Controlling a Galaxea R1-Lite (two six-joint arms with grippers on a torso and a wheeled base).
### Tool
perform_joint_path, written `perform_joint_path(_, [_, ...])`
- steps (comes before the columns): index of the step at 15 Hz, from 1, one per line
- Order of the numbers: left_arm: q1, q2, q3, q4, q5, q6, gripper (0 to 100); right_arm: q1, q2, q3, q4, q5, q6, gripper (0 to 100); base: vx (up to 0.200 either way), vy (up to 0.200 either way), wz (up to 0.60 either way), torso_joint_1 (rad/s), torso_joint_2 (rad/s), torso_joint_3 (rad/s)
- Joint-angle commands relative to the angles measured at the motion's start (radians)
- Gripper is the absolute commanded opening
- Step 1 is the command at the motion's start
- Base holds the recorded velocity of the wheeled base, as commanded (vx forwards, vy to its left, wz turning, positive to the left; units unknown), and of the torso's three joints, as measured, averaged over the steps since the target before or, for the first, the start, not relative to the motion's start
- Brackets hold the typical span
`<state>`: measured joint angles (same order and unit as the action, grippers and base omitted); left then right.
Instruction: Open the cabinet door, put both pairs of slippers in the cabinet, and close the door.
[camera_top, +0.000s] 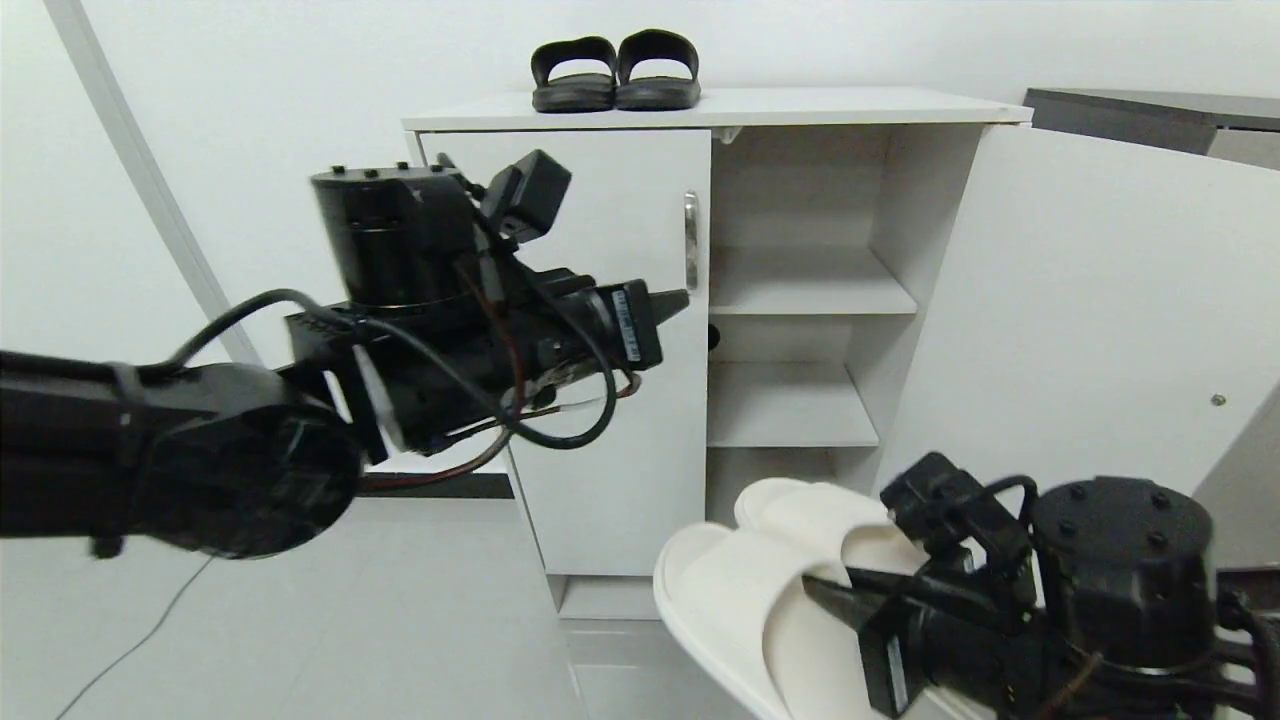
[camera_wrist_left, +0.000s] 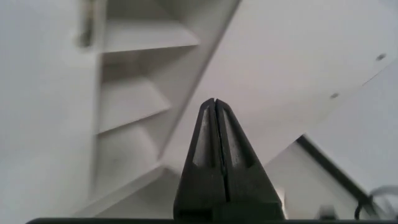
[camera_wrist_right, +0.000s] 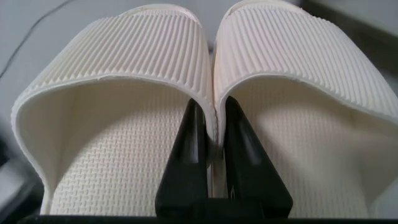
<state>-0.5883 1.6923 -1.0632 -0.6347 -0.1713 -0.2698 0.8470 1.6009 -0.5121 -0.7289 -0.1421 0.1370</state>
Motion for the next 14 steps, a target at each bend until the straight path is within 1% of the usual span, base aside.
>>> perform_joint_path(1, [0.108,-0.392,0.316,0.061,0.111,0.083,0,-0.072,0.137,-0.114,0.000,-0.088,0.049,0,0.000,0.000,0.00,0.000,0.00,0.000])
perform_joint_path(2, [0.113,-0.508,0.379,0.173,0.205,0.084,0,-0.100,0.168,-0.144,-0.001,-0.143,0.049,0,0.000,0.000,0.00,0.000,0.00,0.000])
perform_joint_path(3, [0.114,-0.634,0.431,0.293,0.325,0.089,0,-0.123,0.195,-0.175,-0.001,-0.197,0.050,0,0.000,0.000,0.00,0.000,0.00,0.000])
perform_joint_path(4, [0.148,-0.735,0.473,0.375,0.420,0.109,0,-0.140,0.206,-0.189,-0.001,-0.228,0.050,0,0.000,0.000,0.00,0.000,0.00,0.000])
perform_joint_path(5, [0.260,-0.835,0.519,0.451,0.446,0.150,0,-0.151,0.206,-0.192,-0.001,-0.232,0.049,0,0.000,0.000,0.00,0.000,0.00,0.000])
perform_joint_path(6, [0.344,-0.904,0.577,0.489,0.449,0.176,0,-0.155,0.206,-0.194,-0.001,-0.234,0.049,0,0.000,0.000,0.00,0.000,0.00,0.000])
perform_joint_path(7, [0.392,-0.976,0.643,0.490,0.450,0.181,0,-0.154,0.205,-0.192,-0.001,-0.234,0.047,0,0.000,0.000,0.00,0.000,0.00,0.000])
perform_joint_path(8, [0.415,-1.071,0.706,0.490,0.460,0.196,0,-0.152,0.203,-0.190,-0.001,-0.237,0.046,0,0.000,0.000,0.00,0.000,0.00,0.000])
perform_joint_path(9, [0.443,-1.169,0.758,0.503,0.519,0.231,0,-0.152,0.205,-0.187,-0.001,-0.237,0.044,0,0.000,0.000,0.00,0.000,0.00,0.000])
perform_joint_path(10, [0.478,-1.234,0.801,0.515,0.584,0.235,0,-0.152,0.206,-0.184,-0.001,-0.237,0.044,0,0.000,0.000,0.00,0.000,0.00,0.000])
perform_joint_path(11, [0.498,-1.300,0.850,0.518,0.589,0.236,0,-0.148,0.206,-0.177,-0.001,-0.237,0.042,0,0.000,0.000,0.00,0.000,0.00,0.000])
perform_joint_path(12, [0.498,-1.366,0.919,0.518,0.582,0.235,0,-0.137,0.206,-0.170,-0.003,-0.237,0.042,0,0.000,0.000,0.00,0.000,0.00,0.000])
perform_joint_path(13, [0.498,-1.418,0.980,0.518,0.564,0.235,0,-0.129,0.206,-0.170,-0.003,-0.237,0.042,0,0.000,0.000,0.00,0.000,0.00,0.000])
perform_joint_path(14, [0.499,-1.478,1.029,0.520,0.555,0.235,0,-0.123,0.206,-0.169,-0.003,-0.238,0.042,0,0.000,0.000,0.00,0.000,0.00,0.000])
